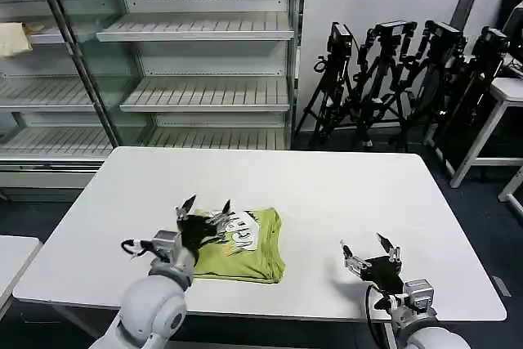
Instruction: Fold and organize the clothes.
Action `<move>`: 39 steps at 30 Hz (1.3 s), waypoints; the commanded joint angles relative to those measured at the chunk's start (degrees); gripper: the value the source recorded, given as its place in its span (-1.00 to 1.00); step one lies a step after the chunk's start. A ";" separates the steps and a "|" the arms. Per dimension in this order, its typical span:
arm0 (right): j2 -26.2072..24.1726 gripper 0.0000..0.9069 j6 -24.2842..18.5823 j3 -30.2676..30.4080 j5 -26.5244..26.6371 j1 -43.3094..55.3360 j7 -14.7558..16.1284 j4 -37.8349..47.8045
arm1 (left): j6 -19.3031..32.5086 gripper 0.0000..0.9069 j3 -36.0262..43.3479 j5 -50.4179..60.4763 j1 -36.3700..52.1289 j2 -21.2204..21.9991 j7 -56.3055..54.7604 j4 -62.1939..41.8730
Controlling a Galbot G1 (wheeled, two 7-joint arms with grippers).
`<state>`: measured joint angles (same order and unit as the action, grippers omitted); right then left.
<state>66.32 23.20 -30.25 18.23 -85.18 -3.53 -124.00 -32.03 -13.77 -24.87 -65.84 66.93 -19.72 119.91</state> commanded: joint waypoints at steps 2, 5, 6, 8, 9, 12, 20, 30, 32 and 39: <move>-0.13 1.00 -0.28 -0.11 0.05 0.03 -0.03 -0.03 | -1.21 1.00 -5.35 -0.52 -9.12 -1.76 -1.54 -4.61; -0.20 1.00 -0.28 -0.20 0.07 -0.09 -0.02 -0.16 | -1.18 1.00 -5.05 -1.81 -7.74 -1.34 -1.98 -6.99; -0.21 1.00 -0.27 -0.21 0.08 -0.11 -0.01 -0.17 | -1.17 1.00 -4.92 -2.45 -7.35 -1.32 -1.96 -7.59; -0.25 1.00 -0.29 -0.26 0.10 -0.11 -0.03 -0.12 | -1.18 1.00 -4.61 -3.67 -6.93 -1.29 -2.03 -7.84; -0.26 1.00 -0.29 -0.26 0.11 -0.10 -0.05 -0.10 | -1.19 -0.67 -4.49 -4.70 -6.75 -1.27 -1.74 -7.84; -0.29 1.00 -0.29 -0.24 0.14 0.01 -0.02 -0.01 | -1.19 -0.98 -3.85 -5.51 -6.30 -1.26 -0.78 -8.02; -0.44 1.00 -0.35 -0.14 0.15 0.21 -0.07 0.45 | -1.18 -0.96 -2.85 -7.35 -4.26 -0.85 -0.65 -9.72; -0.54 1.00 -0.42 0.17 0.22 0.50 -0.14 0.64 | -1.08 -0.98 -3.39 -1.88 -4.67 -1.10 1.58 -8.94; -0.58 1.00 -0.51 0.26 0.25 0.59 -0.11 0.78 | -1.05 -0.96 -4.43 0.74 -4.71 -2.12 3.51 -8.41; -0.56 1.00 -0.92 0.76 0.33 1.01 -0.09 0.88 | -1.08 -0.98 -11.05 2.90 -5.07 -7.06 8.17 -7.23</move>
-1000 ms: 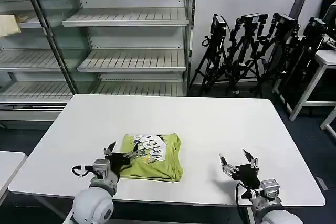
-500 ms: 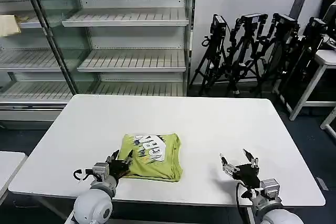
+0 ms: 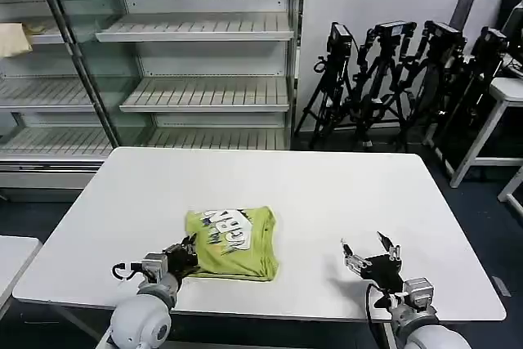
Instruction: Fold and organize the clothes.
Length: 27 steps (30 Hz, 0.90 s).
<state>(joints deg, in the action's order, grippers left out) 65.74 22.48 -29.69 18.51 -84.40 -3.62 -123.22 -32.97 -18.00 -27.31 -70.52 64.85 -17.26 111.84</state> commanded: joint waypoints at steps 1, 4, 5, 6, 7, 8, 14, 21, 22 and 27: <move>0.02 1.00 -0.24 0.25 0.07 0.30 0.00 0.13 | -0.12 -0.98 -8.40 6.24 -0.69 -5.97 6.55 0.99; -0.11 1.00 -0.39 0.30 0.27 0.41 -0.01 0.10 | -0.16 -0.98 -15.18 9.95 -1.84 -10.07 11.26 1.04; -0.23 1.00 -0.49 0.29 0.33 0.40 -0.01 0.08 | -0.15 -0.98 -17.52 11.60 -2.56 -12.57 13.35 0.72; -0.37 1.00 -0.68 0.25 0.52 0.38 0.04 0.06 | -0.12 -0.98 -21.04 13.73 -3.17 -14.43 15.72 0.12; -0.47 1.00 -0.84 0.19 0.61 0.36 0.06 0.06 | -0.11 -1.00 -23.36 15.22 -3.51 -15.92 16.69 -0.43; -0.58 1.00 -1.07 0.14 0.78 0.36 0.10 0.04 | -0.10 -1.00 -27.10 16.24 -3.96 -18.31 18.47 -1.47; -0.19 1.00 -1.64 1.39 0.87 1.16 0.21 0.40 | 0.16 -1.00 -41.16 26.22 -2.98 -22.77 28.34 3.21; -0.72 1.00 -1.78 1.45 0.95 1.59 0.19 0.80 | 6.48 -1.00 -17.10 37.92 -7.76 -9.26 26.58 17.68; -1.06 1.00 -1.96 1.19 1.02 1.32 0.20 0.88 | 8.44 -1.00 -12.33 41.20 -8.53 -6.52 25.93 17.20; -2.03 1.00 -2.25 -0.02 1.51 0.47 0.22 1.03 | 12.64 -0.98 10.70 52.21 -9.21 4.11 23.13 14.64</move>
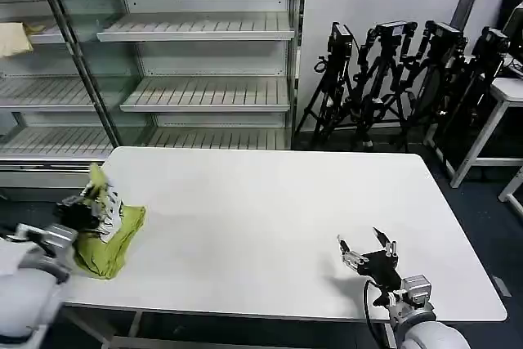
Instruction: Fold and organize the clothes.
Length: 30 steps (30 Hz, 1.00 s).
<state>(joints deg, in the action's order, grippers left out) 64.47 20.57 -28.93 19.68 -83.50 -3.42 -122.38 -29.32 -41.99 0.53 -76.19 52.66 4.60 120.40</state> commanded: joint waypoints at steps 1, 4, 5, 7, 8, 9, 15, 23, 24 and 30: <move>-0.75 1.00 -0.41 -0.88 0.30 -0.50 0.02 0.31 | 9.31 -0.98 39.15 26.12 -2.98 18.39 0.79 6.26; -0.37 1.00 -0.43 -0.51 0.22 -0.34 -0.05 0.59 | 8.54 -0.98 49.20 26.52 -1.42 22.73 -1.18 6.59; -0.30 1.00 -0.44 -0.48 0.10 -0.38 -0.04 0.58 | 8.15 -0.98 50.61 26.60 -1.00 23.49 -1.53 6.31; -0.08 1.00 -0.44 -0.79 0.03 -0.59 -0.03 0.33 | 8.05 -0.98 53.89 28.97 0.79 26.97 -2.72 2.10; -0.16 1.00 -0.47 -0.90 0.07 -0.53 -0.02 0.28 | 8.20 -0.98 54.00 29.94 1.41 27.78 -3.24 0.75; -0.29 1.00 -0.58 -1.28 0.08 -0.49 0.05 0.17 | 8.49 -0.98 53.94 30.24 2.60 28.96 -3.79 -1.68; -1.55 1.00 -2.66 -4.09 0.31 0.39 0.67 -0.48 | 8.59 -0.98 49.95 28.00 8.43 30.43 -5.12 -9.78; -2.08 1.00 -4.66 -7.77 0.82 3.99 2.04 -2.64 | 11.48 0.84 49.60 25.92 13.32 33.65 -6.29 -16.12; -1.93 1.00 -5.44 -8.02 2.27 4.73 1.73 -2.64 | 11.90 1.00 50.35 24.61 13.30 34.25 -6.13 -16.05; -2.37 1.00 -5.52 -10.02 3.83 9.38 1.50 -1.40 | 13.76 1.00 51.63 18.23 13.13 34.35 -6.62 -12.40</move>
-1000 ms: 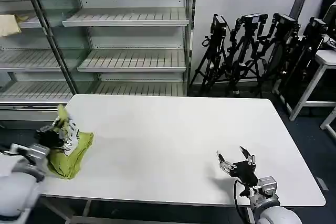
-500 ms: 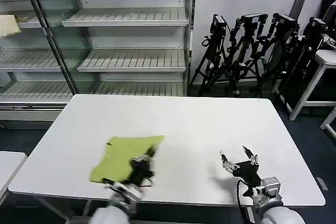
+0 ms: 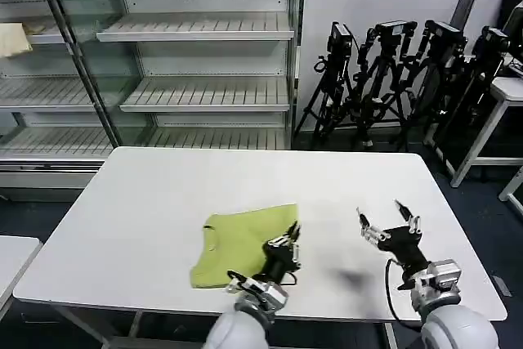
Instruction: Fold and organize the clothes.
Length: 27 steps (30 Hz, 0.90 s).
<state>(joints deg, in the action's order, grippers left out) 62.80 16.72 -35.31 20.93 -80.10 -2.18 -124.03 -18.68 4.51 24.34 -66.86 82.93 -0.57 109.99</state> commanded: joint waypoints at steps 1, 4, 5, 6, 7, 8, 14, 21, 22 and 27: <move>-0.73 1.00 -1.65 -3.61 2.57 6.36 0.31 0.36 | 2.88 1.00 4.68 -6.65 4.00 3.68 -1.39 -1.41; -1.01 1.00 -1.30 -2.85 2.57 7.81 0.37 1.42 | 1.75 1.00 0.72 -11.91 5.06 2.24 -1.39 2.02; -1.17 1.00 -1.31 -2.25 2.59 8.21 0.51 1.96 | 1.24 1.00 -2.18 -14.41 5.53 1.28 -1.40 3.42; -1.25 1.00 -1.32 -1.78 2.56 8.46 0.65 2.43 | 0.70 1.00 -4.81 -16.63 5.86 0.23 -1.53 5.02; -1.25 1.00 -1.52 -1.17 2.51 8.63 0.74 3.09 | 0.47 1.00 -6.96 -17.91 6.01 -1.20 -1.85 5.84; -1.25 1.00 -1.69 -0.76 2.41 8.75 0.72 3.40 | 0.42 1.00 -9.22 -18.81 6.05 -2.99 -1.81 6.88; -2.34 1.00 -4.27 2.25 0.85 11.13 1.34 9.12 | 8.21 1.00 -27.51 -16.36 2.35 -9.83 2.69 2.80; -1.99 1.00 -3.85 4.86 -2.07 12.65 2.38 11.96 | 9.81 1.00 -35.87 -18.18 -0.82 -11.43 2.68 0.59; -1.75 1.00 -3.72 5.23 -2.49 12.69 2.30 11.75 | 9.97 1.00 -36.23 -18.19 -0.93 -11.38 2.69 0.30; -1.16 1.00 -5.02 6.26 -3.74 12.39 2.47 11.98 | 9.76 1.00 -35.44 -18.17 -1.03 -11.29 2.94 0.75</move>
<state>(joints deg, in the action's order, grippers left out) 61.27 13.29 -31.66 19.99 -69.27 -0.36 -115.03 -11.52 -20.62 8.52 -66.36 74.78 0.97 111.32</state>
